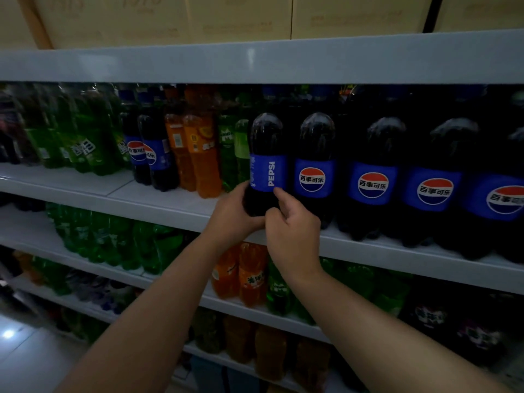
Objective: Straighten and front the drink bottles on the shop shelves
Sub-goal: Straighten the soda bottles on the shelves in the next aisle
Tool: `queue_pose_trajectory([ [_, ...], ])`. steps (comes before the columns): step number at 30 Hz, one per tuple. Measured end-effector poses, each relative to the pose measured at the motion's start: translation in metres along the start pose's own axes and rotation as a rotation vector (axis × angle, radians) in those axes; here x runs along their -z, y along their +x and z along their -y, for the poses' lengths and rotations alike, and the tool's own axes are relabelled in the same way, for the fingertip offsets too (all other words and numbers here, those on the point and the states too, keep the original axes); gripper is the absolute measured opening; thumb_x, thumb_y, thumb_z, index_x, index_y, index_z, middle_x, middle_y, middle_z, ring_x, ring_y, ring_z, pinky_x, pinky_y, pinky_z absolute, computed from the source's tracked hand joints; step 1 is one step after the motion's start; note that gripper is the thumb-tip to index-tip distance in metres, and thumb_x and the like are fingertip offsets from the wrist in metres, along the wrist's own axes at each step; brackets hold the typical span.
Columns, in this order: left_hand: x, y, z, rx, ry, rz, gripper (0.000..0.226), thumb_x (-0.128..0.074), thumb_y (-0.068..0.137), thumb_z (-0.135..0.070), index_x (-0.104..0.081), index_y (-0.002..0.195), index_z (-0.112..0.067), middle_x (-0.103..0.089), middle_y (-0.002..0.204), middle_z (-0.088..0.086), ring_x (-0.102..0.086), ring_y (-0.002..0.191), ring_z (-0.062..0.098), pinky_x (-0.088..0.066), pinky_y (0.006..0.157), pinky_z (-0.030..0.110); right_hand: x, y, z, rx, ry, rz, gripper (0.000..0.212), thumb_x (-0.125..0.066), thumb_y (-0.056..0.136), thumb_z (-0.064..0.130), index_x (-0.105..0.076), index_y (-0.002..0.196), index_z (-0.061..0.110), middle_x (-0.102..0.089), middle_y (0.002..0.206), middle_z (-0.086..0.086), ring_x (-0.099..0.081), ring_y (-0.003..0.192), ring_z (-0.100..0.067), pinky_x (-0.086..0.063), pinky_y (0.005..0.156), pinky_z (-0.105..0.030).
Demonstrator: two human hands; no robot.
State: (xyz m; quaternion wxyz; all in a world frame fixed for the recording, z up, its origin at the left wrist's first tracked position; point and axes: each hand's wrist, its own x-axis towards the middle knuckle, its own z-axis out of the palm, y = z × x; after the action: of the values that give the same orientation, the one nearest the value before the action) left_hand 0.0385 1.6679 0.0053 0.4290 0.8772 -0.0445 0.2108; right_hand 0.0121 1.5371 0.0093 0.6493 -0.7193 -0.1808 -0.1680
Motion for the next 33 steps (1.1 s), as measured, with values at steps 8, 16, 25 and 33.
queue_pose_trajectory([
  [8,-0.001,0.009,0.004,0.012,0.181,-0.091,0.087,-0.084,0.053,-0.055,-0.049,0.125,-0.022,-0.055,0.106,-0.014,-0.053,0.096,0.004,-0.047,0.078,0.021,0.021,0.011,-0.012,-0.017,0.094,-0.152,0.018,-0.056,0.091,0.017,-0.068,0.104,0.02,-0.068,0.087,0.021,-0.062,0.085,0.007,-0.049,0.068,-0.009],
  [16,0.013,0.013,0.006,0.056,0.234,0.03,0.075,-0.073,0.073,-0.049,-0.044,0.136,-0.022,-0.059,0.126,-0.001,-0.057,0.109,0.014,-0.049,0.086,0.03,0.023,0.009,-0.018,0.05,0.063,-0.184,0.017,-0.05,0.082,0.024,-0.063,0.084,0.034,-0.067,0.082,0.015,-0.065,0.073,-0.004,-0.052,0.062,-0.017],
  [25,-0.023,0.015,-0.008,0.109,0.115,-0.308,0.098,-0.082,0.05,-0.064,-0.046,0.129,-0.017,-0.057,0.124,-0.002,-0.054,0.107,0.011,-0.051,0.082,0.027,0.046,0.002,-0.031,0.123,-0.016,-0.255,0.019,-0.05,0.083,0.02,-0.062,0.079,0.035,-0.066,0.078,0.013,-0.064,0.069,-0.009,-0.054,0.061,-0.028],
  [33,0.014,0.017,0.012,0.088,-0.172,0.08,0.081,-0.077,0.065,-0.048,-0.048,0.136,-0.023,-0.061,0.125,-0.009,-0.058,0.111,0.003,-0.05,0.097,0.036,0.066,-0.005,-0.038,0.122,-0.058,-0.16,0.017,-0.05,0.083,0.022,-0.063,0.077,0.032,-0.065,0.074,0.01,-0.062,0.065,-0.011,-0.053,0.057,-0.037],
])
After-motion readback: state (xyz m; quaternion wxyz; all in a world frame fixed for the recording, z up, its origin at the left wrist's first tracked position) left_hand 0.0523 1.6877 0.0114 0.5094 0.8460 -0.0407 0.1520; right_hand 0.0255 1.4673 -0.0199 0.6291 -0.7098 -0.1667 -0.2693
